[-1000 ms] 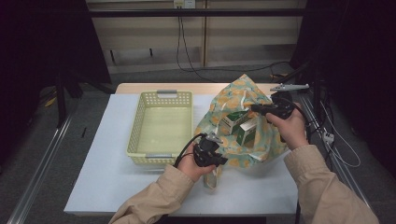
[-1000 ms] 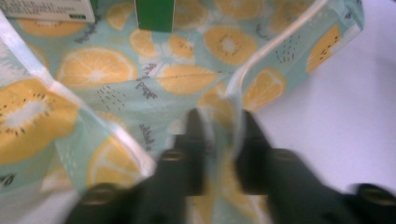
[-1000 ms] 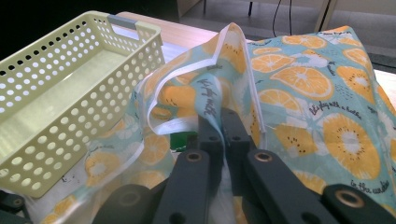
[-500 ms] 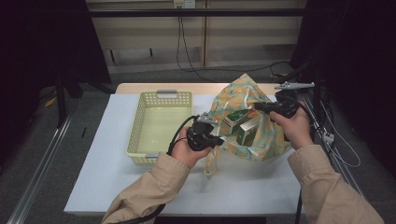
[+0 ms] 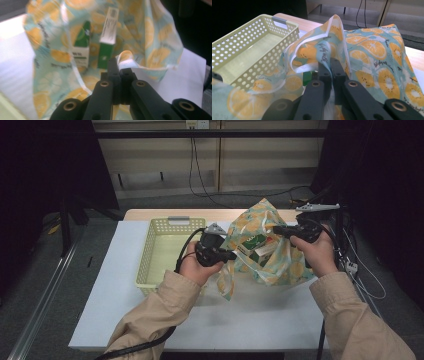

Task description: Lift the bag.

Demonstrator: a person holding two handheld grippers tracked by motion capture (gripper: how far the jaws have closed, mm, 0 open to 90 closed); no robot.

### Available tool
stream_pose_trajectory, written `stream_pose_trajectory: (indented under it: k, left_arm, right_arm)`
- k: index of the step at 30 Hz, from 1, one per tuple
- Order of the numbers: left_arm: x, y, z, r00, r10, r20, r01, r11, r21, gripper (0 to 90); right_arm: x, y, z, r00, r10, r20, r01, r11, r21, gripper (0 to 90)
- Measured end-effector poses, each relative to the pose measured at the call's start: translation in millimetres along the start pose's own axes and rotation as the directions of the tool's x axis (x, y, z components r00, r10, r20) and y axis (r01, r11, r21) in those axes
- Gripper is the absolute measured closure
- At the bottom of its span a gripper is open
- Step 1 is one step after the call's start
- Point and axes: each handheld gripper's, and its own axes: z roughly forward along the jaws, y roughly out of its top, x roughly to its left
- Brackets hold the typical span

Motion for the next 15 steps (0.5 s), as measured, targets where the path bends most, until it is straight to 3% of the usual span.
stream_pose_trajectory:
  k: [15]
  left_arm:
    - [5.4, 64.3, -42.0, 0.9950, 0.037, -0.093, -0.046, 0.9939, -0.100, 90.0]
  right_arm:
    - [-4.8, 22.5, -17.7, 0.9998, -0.010, 0.019, 0.010, 0.999, -0.039, 89.8]
